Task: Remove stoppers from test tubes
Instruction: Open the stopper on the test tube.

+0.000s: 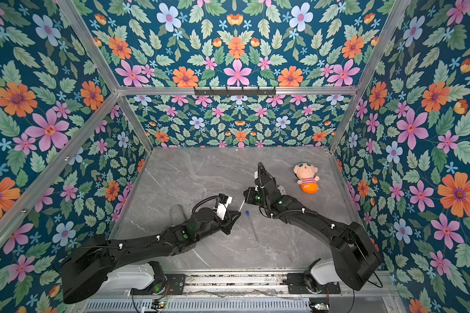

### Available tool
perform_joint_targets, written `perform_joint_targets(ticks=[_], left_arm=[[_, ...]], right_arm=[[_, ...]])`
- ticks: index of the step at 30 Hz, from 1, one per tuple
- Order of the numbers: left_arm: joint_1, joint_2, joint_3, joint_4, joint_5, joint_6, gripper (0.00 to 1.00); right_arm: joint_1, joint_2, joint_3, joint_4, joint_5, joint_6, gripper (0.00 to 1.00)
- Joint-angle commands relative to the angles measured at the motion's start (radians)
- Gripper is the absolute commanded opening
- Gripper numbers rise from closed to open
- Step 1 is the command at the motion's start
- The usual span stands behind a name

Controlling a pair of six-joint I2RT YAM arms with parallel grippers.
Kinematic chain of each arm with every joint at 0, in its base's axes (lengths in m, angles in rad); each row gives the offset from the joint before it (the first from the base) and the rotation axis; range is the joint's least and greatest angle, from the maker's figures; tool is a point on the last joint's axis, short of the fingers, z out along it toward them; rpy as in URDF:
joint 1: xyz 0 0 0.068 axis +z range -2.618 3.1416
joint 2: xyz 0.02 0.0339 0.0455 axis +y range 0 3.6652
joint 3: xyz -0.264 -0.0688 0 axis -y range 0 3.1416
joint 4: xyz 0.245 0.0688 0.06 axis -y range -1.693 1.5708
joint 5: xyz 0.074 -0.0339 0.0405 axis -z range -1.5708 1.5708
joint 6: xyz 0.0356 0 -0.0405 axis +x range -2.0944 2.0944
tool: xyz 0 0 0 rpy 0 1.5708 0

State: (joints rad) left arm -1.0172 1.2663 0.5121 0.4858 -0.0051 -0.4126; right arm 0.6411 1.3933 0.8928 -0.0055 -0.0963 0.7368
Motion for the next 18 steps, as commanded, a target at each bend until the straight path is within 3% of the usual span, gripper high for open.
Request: perform_joint_targets(ticks=[1, 18], left_arm=[[-0.001, 0.002, 0.0, 0.013, -0.015, 0.005, 0.11], [0.025, 0.004, 0.051, -0.15, -0.068, -0.032, 0.11]], right_arm=[[0.001, -0.017, 0.005, -0.009, 0.022, -0.003, 0.0], [-0.039, -0.276, -0.032, -0.178, 0.145, -0.065, 0.0]])
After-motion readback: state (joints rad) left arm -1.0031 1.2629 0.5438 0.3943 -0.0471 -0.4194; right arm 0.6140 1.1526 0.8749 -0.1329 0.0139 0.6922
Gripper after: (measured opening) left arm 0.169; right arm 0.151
